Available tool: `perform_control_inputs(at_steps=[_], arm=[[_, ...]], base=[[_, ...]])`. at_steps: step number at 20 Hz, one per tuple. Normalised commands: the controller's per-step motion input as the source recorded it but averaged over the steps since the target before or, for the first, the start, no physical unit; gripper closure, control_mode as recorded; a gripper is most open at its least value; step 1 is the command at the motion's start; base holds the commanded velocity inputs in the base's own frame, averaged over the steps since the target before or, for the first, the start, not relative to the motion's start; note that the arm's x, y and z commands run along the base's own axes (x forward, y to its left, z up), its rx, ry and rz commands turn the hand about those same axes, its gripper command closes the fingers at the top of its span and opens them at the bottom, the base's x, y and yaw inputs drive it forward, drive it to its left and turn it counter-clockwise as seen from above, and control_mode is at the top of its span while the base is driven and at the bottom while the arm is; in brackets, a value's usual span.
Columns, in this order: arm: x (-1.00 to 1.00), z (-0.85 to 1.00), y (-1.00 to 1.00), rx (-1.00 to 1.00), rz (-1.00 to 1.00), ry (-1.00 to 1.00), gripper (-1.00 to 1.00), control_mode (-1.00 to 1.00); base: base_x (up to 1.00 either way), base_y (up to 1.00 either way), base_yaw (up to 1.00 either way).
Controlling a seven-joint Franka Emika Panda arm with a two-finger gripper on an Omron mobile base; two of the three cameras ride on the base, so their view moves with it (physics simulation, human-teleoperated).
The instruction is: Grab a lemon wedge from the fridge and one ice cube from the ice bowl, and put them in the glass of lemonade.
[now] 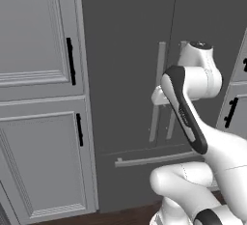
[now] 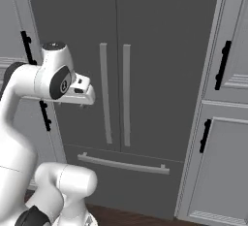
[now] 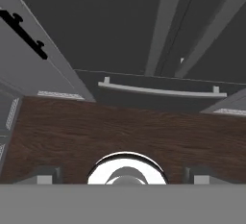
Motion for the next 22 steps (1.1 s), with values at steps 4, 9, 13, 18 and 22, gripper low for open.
perform_control_inputs(at_steps=[4, 9, 13, 18, 22], arm=[[0.00, 0.00, 0.00, 0.00, 0.00, 0.00, -1.00, 1.00], [0.00, 0.00, 0.00, 0.00, 0.00, 0.00, -1.00, 1.00], [0.00, 0.00, 0.00, 0.00, 0.00, 0.00, -1.00, 1.00], [0.00, 0.00, 0.00, 0.00, 0.00, 0.00, -1.00, 1.00], [0.00, 0.00, 0.00, 0.00, 0.00, 0.00, -1.00, 1.00]], base=[[-0.36, 0.25, 0.10], [0.00, 0.09, 0.04], [0.00, -0.20, -0.52], [0.09, -0.01, -0.82], [0.03, 0.00, -0.87]])
